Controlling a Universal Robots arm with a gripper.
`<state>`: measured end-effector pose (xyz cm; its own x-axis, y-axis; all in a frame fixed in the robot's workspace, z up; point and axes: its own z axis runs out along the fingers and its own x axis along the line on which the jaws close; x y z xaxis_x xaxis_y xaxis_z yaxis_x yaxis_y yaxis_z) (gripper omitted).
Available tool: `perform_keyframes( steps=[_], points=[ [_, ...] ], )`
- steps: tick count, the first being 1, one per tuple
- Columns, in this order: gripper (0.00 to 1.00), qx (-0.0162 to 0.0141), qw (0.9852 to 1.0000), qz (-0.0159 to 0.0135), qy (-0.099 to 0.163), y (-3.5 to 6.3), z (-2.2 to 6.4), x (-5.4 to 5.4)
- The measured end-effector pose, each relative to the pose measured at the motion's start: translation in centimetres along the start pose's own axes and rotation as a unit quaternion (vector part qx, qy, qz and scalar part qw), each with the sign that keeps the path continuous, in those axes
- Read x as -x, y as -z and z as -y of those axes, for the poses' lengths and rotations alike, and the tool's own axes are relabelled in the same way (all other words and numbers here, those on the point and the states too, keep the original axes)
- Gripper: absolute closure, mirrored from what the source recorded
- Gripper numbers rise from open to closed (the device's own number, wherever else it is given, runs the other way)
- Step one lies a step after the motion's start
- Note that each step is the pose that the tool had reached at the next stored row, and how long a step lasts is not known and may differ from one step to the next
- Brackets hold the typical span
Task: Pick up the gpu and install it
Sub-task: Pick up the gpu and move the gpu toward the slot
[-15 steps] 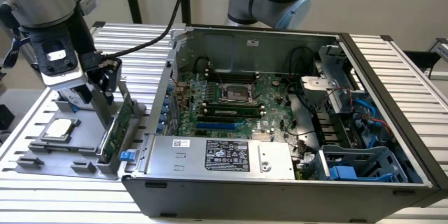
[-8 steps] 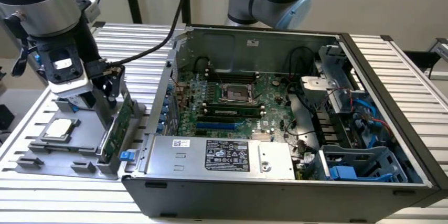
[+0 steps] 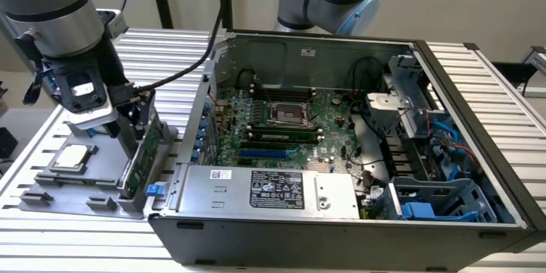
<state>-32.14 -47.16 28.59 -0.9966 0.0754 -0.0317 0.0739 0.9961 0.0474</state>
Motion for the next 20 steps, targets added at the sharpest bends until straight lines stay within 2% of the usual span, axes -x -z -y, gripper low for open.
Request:
perform_keyframes(
  steps=[20],
  points=[
    [0.52, 0.0000, 1.0000, 0.0000, -0.001, -3.61, 0.57, 0.0]
  ],
)
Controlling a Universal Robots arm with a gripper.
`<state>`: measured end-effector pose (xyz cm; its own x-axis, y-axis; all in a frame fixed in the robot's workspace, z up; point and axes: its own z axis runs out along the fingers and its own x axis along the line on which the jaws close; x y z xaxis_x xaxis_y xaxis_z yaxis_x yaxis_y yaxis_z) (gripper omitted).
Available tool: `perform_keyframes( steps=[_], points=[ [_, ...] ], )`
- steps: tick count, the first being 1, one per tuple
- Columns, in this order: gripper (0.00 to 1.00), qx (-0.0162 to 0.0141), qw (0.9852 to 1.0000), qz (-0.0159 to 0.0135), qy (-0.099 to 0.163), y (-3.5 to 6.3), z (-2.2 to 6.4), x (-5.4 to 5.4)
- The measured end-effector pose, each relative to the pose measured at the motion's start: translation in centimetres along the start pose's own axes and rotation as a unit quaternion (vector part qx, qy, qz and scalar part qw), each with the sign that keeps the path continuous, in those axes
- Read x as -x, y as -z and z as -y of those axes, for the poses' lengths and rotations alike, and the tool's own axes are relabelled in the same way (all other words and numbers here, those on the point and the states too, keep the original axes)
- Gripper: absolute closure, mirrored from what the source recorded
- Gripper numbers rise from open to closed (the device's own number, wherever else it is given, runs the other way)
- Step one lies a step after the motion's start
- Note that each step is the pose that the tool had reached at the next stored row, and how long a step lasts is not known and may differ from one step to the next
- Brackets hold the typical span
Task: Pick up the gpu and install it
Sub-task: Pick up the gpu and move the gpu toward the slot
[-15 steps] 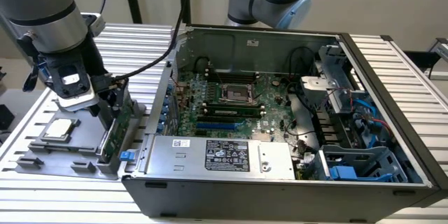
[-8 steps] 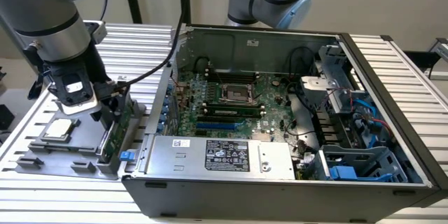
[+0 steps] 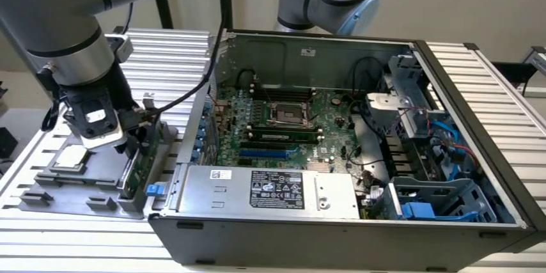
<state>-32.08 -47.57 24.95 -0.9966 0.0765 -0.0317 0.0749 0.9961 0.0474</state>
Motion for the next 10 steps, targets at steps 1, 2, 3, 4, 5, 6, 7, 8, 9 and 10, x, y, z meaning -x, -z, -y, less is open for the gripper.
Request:
perform_keyframes(
  steps=[1, 2, 3, 4, 5, 6, 7, 8, 9, 10],
  points=[
    [0.52, 0.0000, 1.0000, 0.0000, -0.001, -0.18, 0.01, 0.00],
    [0.52, -0.0001, 1.0000, 0.0002, -0.004, -0.36, 0.01, 0.00],
    [0.52, -0.0002, 1.0000, 0.0003, -0.007, -0.54, 0.02, 0.00],
    [0.52, -0.0001, 1.0000, 0.0005, -0.010, -0.67, 0.03, 0.00],
    [0.52, -0.0003, 0.9999, 0.0006, -0.013, -0.69, 0.03, 0.01],
    [0.52, -0.0003, 0.9999, 0.0006, -0.014, -0.69, 0.03, 0.05],
    [0.52, -0.0004, 0.9999, 0.0007, -0.015, -0.70, 0.03, 0.08],
    [0.52, -0.0004, 0.9999, 0.0008, -0.016, -0.71, 0.02, 0.11],
    [0.52, -0.0004, 0.9999, 0.0008, -0.016, -0.72, 0.02, 0.12],
    [0.52, -0.0004, 0.9999, 0.0007, -0.016, -0.73, 0.02, 0.12]
  ],
)
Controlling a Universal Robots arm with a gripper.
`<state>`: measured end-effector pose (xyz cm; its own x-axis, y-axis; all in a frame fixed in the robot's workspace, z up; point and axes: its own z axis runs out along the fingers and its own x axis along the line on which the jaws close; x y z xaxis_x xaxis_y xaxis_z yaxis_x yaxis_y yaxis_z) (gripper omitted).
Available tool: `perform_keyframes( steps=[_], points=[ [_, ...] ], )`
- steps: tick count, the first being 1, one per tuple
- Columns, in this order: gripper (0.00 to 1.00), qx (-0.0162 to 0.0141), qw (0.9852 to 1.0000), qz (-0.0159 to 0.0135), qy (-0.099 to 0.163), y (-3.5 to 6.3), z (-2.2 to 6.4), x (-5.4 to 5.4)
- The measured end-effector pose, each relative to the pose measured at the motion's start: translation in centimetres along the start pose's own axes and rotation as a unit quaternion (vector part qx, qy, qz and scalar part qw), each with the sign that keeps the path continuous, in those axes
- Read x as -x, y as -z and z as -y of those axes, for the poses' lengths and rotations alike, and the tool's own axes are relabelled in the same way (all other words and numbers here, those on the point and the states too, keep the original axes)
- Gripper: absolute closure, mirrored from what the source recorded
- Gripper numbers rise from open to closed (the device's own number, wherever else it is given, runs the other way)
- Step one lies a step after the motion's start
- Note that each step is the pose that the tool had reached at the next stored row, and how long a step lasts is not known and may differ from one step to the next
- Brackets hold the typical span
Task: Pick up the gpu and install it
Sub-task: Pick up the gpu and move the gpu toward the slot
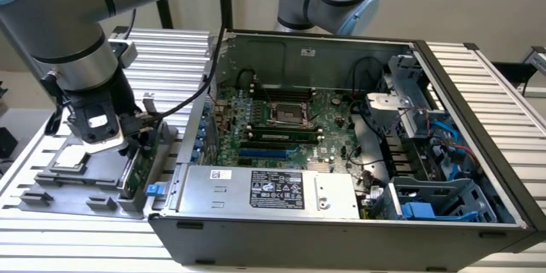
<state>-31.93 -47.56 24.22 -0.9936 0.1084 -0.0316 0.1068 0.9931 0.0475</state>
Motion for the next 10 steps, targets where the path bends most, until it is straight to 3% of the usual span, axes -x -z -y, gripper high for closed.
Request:
perform_keyframes(
  steps=[10],
  points=[
    [0.52, 0.0000, 1.0000, 0.0001, 0.000, -0.28, -0.29, -0.03]
  ],
)
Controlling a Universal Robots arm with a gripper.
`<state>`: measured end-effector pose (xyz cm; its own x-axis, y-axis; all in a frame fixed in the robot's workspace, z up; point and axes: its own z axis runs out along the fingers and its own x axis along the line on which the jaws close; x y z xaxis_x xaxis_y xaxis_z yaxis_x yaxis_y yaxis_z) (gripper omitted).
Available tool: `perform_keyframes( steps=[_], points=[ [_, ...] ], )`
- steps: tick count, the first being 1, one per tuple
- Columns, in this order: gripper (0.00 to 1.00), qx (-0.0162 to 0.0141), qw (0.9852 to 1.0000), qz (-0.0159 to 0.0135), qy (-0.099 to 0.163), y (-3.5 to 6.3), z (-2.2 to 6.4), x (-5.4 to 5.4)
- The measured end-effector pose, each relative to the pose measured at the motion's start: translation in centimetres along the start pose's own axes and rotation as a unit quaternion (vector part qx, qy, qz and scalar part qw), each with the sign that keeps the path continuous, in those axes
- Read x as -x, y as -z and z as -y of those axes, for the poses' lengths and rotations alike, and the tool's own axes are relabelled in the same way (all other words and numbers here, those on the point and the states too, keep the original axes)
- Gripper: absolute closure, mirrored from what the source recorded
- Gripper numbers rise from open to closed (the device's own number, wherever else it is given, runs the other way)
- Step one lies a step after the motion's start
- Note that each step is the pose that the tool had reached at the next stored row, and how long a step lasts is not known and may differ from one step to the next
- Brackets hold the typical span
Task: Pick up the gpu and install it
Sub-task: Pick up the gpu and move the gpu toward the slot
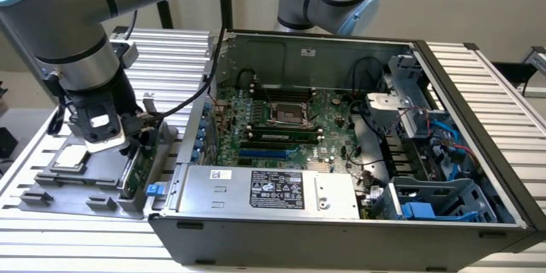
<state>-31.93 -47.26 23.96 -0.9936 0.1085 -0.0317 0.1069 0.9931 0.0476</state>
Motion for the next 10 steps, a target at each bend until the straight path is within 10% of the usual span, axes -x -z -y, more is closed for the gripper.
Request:
perform_keyframes(
  steps=[10],
  points=[
    [0.69, 0.0000, 1.0000, 0.0000, 0.000, -0.27, -0.19, -0.04]
  ],
)
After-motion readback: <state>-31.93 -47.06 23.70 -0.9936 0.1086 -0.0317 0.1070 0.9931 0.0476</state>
